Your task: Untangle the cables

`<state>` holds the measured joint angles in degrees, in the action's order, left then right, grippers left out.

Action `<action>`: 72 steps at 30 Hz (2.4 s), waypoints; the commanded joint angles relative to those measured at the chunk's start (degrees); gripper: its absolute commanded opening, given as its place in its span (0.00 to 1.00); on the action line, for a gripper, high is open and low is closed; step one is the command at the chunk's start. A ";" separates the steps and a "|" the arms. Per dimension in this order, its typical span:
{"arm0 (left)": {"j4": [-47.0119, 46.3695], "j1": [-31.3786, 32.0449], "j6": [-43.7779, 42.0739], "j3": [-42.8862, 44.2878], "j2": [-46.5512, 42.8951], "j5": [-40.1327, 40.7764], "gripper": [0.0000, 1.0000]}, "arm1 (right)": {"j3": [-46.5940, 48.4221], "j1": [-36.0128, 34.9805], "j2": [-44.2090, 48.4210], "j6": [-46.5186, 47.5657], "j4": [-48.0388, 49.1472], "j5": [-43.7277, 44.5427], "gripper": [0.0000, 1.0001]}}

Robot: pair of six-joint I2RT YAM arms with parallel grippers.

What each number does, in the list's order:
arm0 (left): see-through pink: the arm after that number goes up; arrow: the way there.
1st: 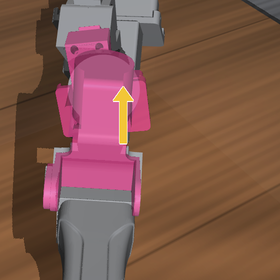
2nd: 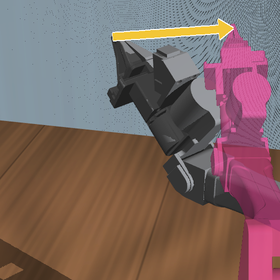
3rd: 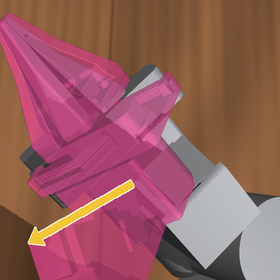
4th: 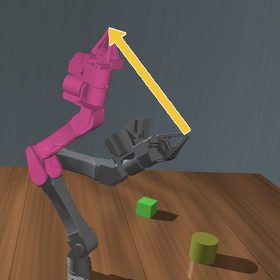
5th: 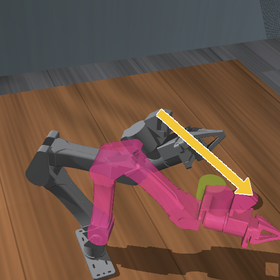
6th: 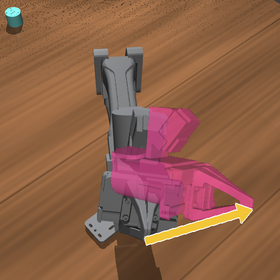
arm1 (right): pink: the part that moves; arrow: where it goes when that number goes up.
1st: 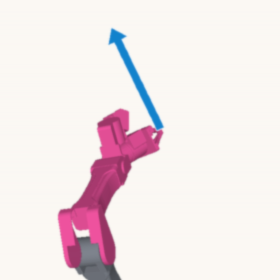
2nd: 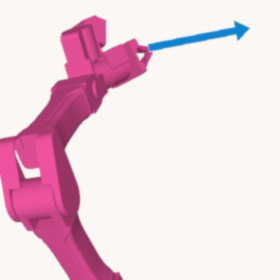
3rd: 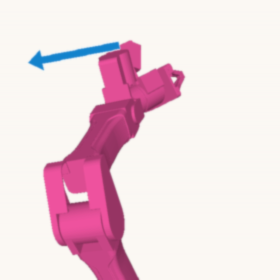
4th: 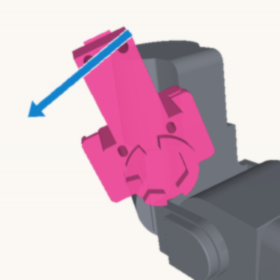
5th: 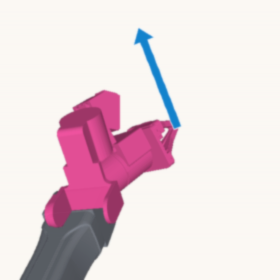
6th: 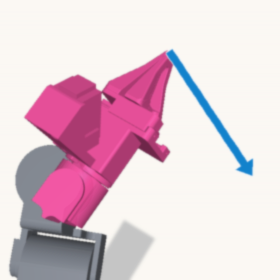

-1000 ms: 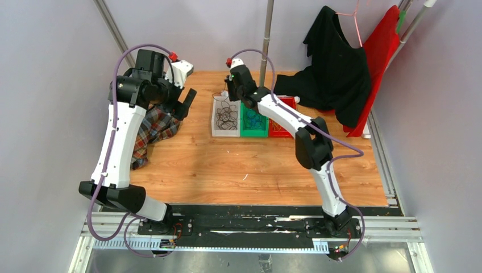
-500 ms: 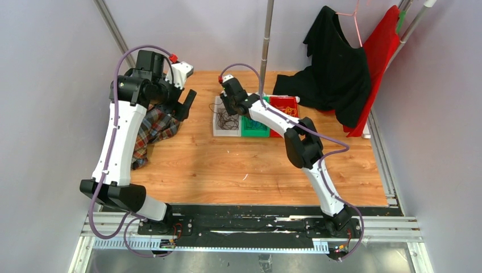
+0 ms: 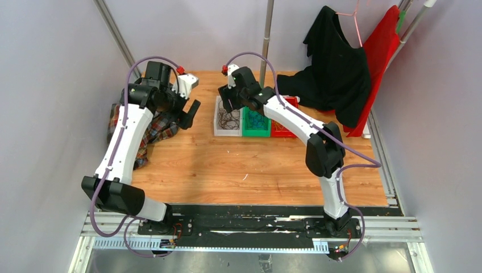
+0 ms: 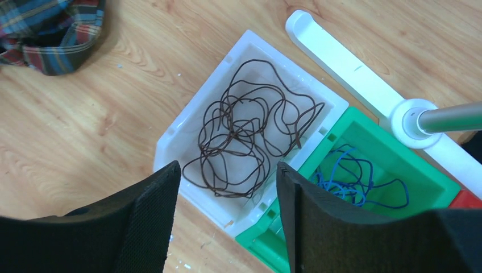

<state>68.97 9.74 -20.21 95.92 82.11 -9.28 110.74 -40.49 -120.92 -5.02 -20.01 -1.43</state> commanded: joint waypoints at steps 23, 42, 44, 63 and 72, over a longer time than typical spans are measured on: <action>-73.64 -7.64 15.86 -60.55 -18.50 -0.98 0.98 | -67.15 11.06 49.82 -9.53 27.52 57.68 0.72; -114.03 -7.88 14.90 -76.43 -5.91 5.98 0.98 | -86.74 33.57 48.42 -14.62 39.05 58.65 0.73; -117.22 -8.15 15.49 -78.89 -6.39 5.68 0.98 | -88.49 34.59 48.23 -13.92 44.34 56.89 0.73; -129.62 -8.16 17.71 -84.81 -4.17 10.53 0.98 | -93.13 34.29 43.04 7.73 66.51 25.72 0.73; -130.14 -8.16 17.83 -84.73 -3.93 10.82 0.98 | -99.25 32.65 40.18 10.77 81.57 25.80 0.76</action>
<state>-59.75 1.96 -2.76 10.92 77.91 0.14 10.61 -7.46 -82.96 4.38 58.26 25.45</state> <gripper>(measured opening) 0.980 0.761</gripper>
